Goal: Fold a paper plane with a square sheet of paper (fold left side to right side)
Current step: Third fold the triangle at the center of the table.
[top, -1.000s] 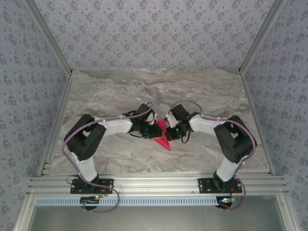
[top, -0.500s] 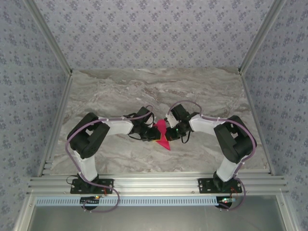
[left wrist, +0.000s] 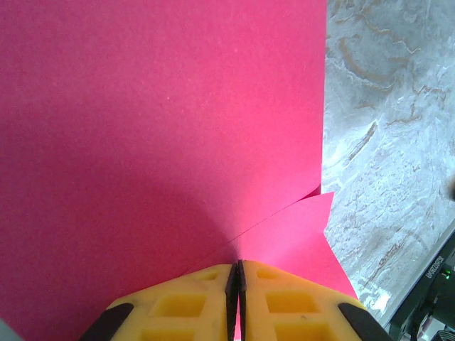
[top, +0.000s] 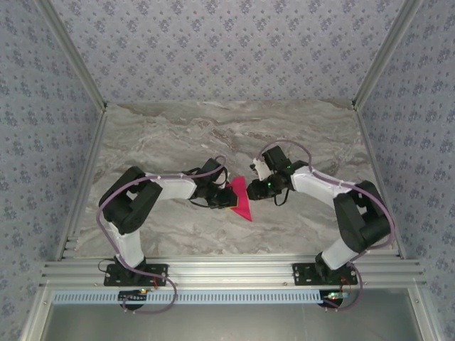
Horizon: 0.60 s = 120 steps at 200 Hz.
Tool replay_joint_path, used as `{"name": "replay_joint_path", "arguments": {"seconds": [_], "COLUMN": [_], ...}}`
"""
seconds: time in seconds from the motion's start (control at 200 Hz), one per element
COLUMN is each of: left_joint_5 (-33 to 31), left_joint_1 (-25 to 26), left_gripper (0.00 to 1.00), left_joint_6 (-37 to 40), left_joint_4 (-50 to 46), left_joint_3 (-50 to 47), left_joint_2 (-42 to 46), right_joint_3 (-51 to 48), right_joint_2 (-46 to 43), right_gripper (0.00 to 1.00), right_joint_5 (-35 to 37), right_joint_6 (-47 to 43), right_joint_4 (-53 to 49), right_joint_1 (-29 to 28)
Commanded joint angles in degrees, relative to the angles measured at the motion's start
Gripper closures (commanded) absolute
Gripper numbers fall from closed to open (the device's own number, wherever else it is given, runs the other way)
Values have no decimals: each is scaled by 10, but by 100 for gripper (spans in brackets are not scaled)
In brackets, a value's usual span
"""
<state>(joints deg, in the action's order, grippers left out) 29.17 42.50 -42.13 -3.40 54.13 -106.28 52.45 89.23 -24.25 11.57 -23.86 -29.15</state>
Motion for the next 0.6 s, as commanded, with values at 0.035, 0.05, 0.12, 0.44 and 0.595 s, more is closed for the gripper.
{"name": "replay_joint_path", "arguments": {"seconds": [0.035,0.05,0.12,0.44,0.595], "left_joint_5": [-55,-55,-56,-59,-60], "left_joint_1": [4,4,4,5,6], "left_gripper": [87,87,87,88,88], "left_joint_6": [2,2,3,7,8], "left_joint_4": [-37,-37,-40,-50,-54], "left_joint_3": [-24,-24,-22,-13,-9], "left_joint_2": [-35,-35,-34,-33,-33], "right_joint_3": [-17,-22,-46,-50,-45], "right_joint_2": [-41,-44,-44,24,49], "right_gripper": [75,76,79,81,81], "right_joint_5": [-64,-75,-132,-125,-101], "right_joint_6": [18,25,56,99,90], "right_joint_4": [-28,-22,13,46,25], "right_joint_1": [-4,-6,-17,-56,-56]}}
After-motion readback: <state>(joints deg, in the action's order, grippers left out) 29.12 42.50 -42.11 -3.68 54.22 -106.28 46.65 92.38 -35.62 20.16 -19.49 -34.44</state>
